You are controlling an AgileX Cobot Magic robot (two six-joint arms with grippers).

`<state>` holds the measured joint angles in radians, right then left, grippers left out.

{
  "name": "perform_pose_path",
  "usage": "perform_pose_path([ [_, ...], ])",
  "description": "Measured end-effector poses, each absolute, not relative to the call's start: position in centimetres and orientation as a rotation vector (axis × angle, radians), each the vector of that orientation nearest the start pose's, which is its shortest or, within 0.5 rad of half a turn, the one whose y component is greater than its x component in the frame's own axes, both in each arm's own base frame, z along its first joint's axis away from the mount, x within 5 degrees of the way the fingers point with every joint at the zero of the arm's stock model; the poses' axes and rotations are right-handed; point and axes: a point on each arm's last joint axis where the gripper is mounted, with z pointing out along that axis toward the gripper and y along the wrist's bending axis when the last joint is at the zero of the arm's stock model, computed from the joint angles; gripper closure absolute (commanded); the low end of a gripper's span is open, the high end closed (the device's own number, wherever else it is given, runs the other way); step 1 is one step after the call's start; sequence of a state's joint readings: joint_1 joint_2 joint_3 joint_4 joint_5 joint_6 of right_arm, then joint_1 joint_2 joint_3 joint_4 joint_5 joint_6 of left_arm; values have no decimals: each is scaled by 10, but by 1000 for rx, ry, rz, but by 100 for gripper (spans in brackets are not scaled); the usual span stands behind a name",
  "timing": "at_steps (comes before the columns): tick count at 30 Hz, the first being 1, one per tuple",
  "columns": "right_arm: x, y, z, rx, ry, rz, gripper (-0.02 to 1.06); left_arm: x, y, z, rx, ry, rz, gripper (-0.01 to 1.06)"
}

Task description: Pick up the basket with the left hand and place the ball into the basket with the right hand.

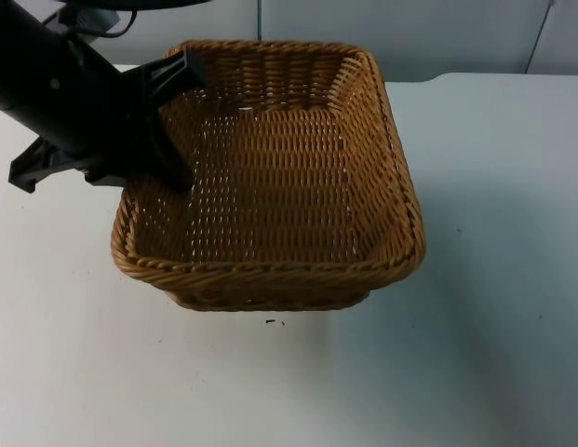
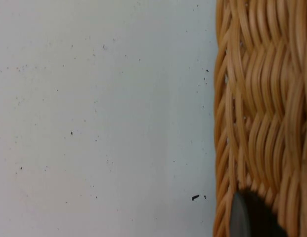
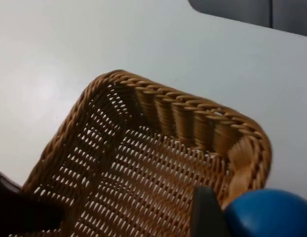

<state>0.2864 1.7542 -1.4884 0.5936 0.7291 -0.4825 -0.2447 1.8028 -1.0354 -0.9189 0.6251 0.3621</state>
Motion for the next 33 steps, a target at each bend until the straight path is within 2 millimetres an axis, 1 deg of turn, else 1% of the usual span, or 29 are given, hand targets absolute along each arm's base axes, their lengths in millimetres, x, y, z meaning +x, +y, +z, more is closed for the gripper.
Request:
perform_pose_path([
  [1,372,145,309,-539,2327,583,105,328,-126,177,-121,2733,-861,104],
  [2,372,155,301,-570,2343,598,105,328,-126,177,-121,2733,-861,104],
  [4,372,169,288,-610,2369,614,105,328,-126,177,-121,2733,-861,104],
  [5,372,169,288,-610,2369,614,105,328,-126,177,-121,2733,-861,104],
  [9,372,196,258,-682,2422,634,105,328,-126,177,-125,2734,-862,104],
  [10,372,196,258,-682,2422,634,105,328,-126,177,-125,2734,-862,104],
  [11,372,201,252,-697,2428,635,105,328,-126,177,-125,2734,-862,104],
  [12,372,210,241,-717,2439,636,105,328,-126,177,-125,2734,-862,104],
  [14,370,223,228,-752,2452,638,105,328,-126,177,-125,2734,-862,104],
  [15,370,223,228,-752,2452,638,105,328,-126,177,-125,2734,-862,104],
  [18,366,238,212,-795,2473,641,105,328,-126,177,-125,2734,-862,104],
  [19,366,238,212,-795,2473,641,105,328,-126,177,-125,2734,-862,104],
  [22,364,248,201,-826,2478,638,105,328,-126,177,-125,2734,-862,104],
  [30,366,250,196,-820,2466,621,105,328,-126,177,-125,2734,-862,104],
  [31,367,250,195,-818,2466,620,104,328,-126,177,-125,2734,-862,104],
  [33,367,250,194,-817,2467,619,97,328,-126,177,-125,2734,-862,104],
])
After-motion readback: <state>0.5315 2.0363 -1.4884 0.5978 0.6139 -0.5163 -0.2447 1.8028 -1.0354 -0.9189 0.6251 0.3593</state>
